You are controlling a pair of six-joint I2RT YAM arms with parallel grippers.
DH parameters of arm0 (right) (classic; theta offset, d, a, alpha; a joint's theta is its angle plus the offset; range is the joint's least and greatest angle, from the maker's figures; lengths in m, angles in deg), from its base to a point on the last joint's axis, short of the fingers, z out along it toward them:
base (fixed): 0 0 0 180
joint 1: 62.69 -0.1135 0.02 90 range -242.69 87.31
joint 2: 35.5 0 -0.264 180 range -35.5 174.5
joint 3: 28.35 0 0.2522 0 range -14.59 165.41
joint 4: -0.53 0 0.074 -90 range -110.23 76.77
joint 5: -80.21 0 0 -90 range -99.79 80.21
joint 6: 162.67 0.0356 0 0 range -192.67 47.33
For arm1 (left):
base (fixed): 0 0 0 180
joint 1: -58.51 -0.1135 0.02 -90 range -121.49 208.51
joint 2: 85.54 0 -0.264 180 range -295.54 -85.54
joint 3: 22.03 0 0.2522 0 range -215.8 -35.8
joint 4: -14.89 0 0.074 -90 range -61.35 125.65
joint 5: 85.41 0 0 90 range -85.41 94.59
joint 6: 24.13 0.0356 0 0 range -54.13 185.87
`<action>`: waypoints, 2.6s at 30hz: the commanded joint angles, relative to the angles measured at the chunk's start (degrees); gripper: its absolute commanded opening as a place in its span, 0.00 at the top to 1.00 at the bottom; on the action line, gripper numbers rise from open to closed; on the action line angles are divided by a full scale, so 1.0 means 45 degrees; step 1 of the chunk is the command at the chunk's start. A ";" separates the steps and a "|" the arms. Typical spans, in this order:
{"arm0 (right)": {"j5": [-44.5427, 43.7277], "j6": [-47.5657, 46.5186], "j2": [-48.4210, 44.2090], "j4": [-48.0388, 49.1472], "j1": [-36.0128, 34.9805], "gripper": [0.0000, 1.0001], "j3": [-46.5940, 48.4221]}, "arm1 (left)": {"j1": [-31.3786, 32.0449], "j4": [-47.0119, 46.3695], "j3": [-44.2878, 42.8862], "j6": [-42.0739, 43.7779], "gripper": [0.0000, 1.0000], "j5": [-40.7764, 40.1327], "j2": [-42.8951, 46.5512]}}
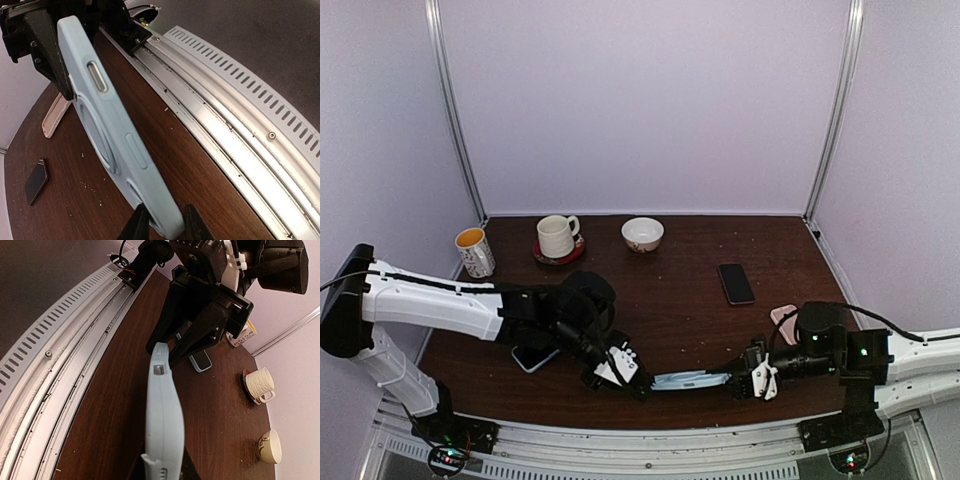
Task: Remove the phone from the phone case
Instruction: Remove the top left corner of the phone from the phone case.
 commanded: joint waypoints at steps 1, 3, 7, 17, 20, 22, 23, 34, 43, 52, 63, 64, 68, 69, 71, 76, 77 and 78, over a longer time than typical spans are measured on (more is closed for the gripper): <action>-0.0207 -0.0378 -0.0173 0.0892 -0.0351 1.00 -0.0028 | 0.0005 0.0790 -0.0636 0.0730 0.79 0.0503 -0.0296; -0.0364 -0.0465 -0.0137 0.0892 -0.0488 1.00 -0.0046 | -0.0003 0.1140 -0.0859 0.0985 0.79 0.0676 -0.0430; -0.0697 -0.0675 -0.0054 0.0820 -0.0803 1.00 -0.0076 | 0.0005 0.1927 -0.1403 0.1364 0.80 0.1042 -0.0751; -0.1474 -0.1116 0.0321 0.0644 -0.1540 1.00 -0.0041 | -0.0029 0.4198 -0.3151 0.2585 0.83 0.1324 -0.1921; -0.1623 -0.1217 0.0469 0.0566 -0.1688 1.00 0.0026 | -0.0021 0.4567 -0.3498 0.2766 0.83 0.1451 -0.2183; -0.1706 -0.1277 0.0496 0.0545 -0.1782 1.00 0.0013 | -0.0015 0.4934 -0.3829 0.2857 0.83 0.1517 -0.2394; -0.1722 -0.1297 0.0509 0.0541 -0.1802 1.00 0.0012 | -0.0027 0.5174 -0.4018 0.2908 0.82 0.1571 -0.2531; -0.1897 -0.1262 0.0575 0.0643 -0.1890 1.00 0.0002 | -0.0025 0.5675 -0.4536 0.2758 0.78 0.1713 -0.2745; -0.2208 -0.0997 0.0506 0.1071 -0.1892 1.00 -0.0141 | -0.0052 0.1476 -0.1520 -0.0043 0.64 0.1194 -0.0671; -0.2289 -0.0912 0.0452 0.1226 -0.1900 1.00 -0.0203 | -0.0051 -0.2535 0.1212 -0.2796 0.60 0.0702 0.0495; -0.2343 -0.0813 0.0312 0.1377 -0.1894 1.00 -0.0292 | -0.0028 -0.4692 0.1862 -0.3302 0.61 0.0547 -0.0052; -0.2356 -0.0815 0.0310 0.1365 -0.1887 1.00 -0.0298 | -0.0014 -0.4709 0.1869 -0.3259 0.61 0.0622 -0.0051; -0.2405 -0.0759 0.0286 0.1435 -0.1894 1.00 -0.0318 | 0.0082 -0.4258 0.1847 -0.3061 0.61 0.0751 0.0167; -0.2417 -0.0739 0.0280 0.1455 -0.1897 1.00 -0.0320 | 0.0114 -0.4039 0.1794 -0.3027 0.61 0.0750 0.0284; -0.2436 -0.0706 0.0262 0.1477 -0.1898 1.00 -0.0351 | 0.0205 -0.3752 0.1870 -0.3055 0.60 0.0690 0.0680; -0.2466 -0.0707 0.0260 0.1536 -0.1893 1.00 -0.0369 | 0.0298 -0.3108 0.2278 -0.3094 0.60 0.0318 0.1382; -0.2457 -0.0726 0.0276 0.1536 -0.1895 1.00 -0.0361 | 0.0315 -0.3024 0.2337 -0.3084 0.60 0.0232 0.1383; -0.2455 -0.0728 0.0296 0.1536 -0.1890 1.00 -0.0360 | 0.0334 -0.2987 0.2361 -0.3042 0.60 0.0182 0.1371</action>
